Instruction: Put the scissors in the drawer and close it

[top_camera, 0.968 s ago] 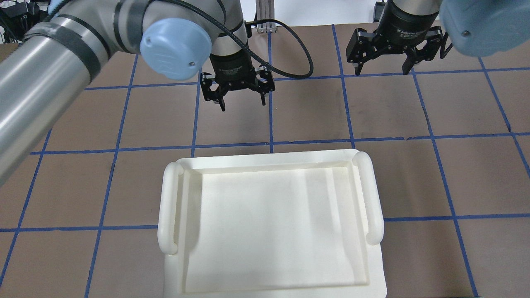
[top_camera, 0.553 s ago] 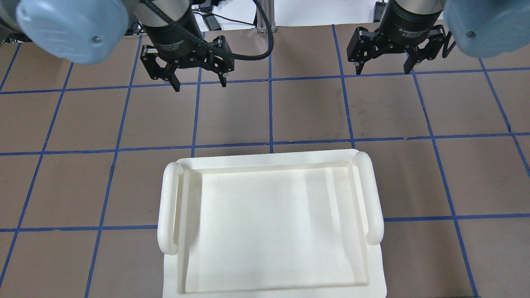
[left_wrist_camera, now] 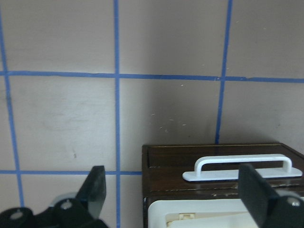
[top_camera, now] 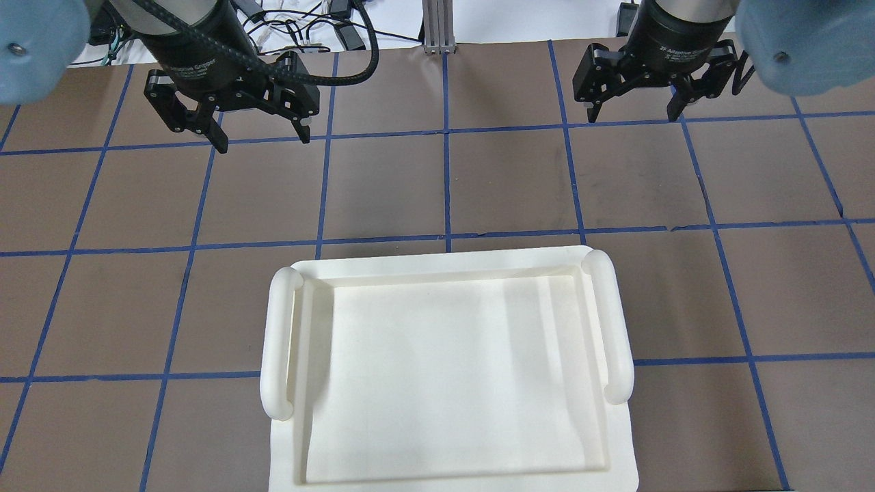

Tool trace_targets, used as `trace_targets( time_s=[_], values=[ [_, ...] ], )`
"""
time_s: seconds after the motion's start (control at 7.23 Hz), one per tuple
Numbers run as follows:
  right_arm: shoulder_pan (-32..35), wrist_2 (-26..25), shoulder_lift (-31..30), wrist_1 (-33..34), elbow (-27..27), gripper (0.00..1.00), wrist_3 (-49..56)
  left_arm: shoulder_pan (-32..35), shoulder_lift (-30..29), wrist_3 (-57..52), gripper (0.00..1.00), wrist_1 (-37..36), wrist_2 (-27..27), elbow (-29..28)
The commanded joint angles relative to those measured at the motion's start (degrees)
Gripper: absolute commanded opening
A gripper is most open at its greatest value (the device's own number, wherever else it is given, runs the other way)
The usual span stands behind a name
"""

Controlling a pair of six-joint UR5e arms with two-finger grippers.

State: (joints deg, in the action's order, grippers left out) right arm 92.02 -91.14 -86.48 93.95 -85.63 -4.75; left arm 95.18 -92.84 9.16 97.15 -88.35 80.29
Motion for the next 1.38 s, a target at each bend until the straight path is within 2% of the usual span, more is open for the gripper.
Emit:
trace_targets(
  time_s=[0.0,0.55,1.24],
  values=[
    [0.0,-0.26,-0.01,0.09,-0.76,1.0,0.0,-0.25,0.12,-0.1,1.0,-0.12,-0.33,0.13],
    [0.0,-0.44,-0.18,-0.26,-0.77,1.0,0.0,-0.25,0.73,-0.1,1.0,0.14,-0.86,0.13],
    [-0.09,-0.35,-1.06,-4.66,-0.86,1.0,1.84,-0.25,0.82,-0.1,1.0,0.23,-0.86,0.21]
  ],
)
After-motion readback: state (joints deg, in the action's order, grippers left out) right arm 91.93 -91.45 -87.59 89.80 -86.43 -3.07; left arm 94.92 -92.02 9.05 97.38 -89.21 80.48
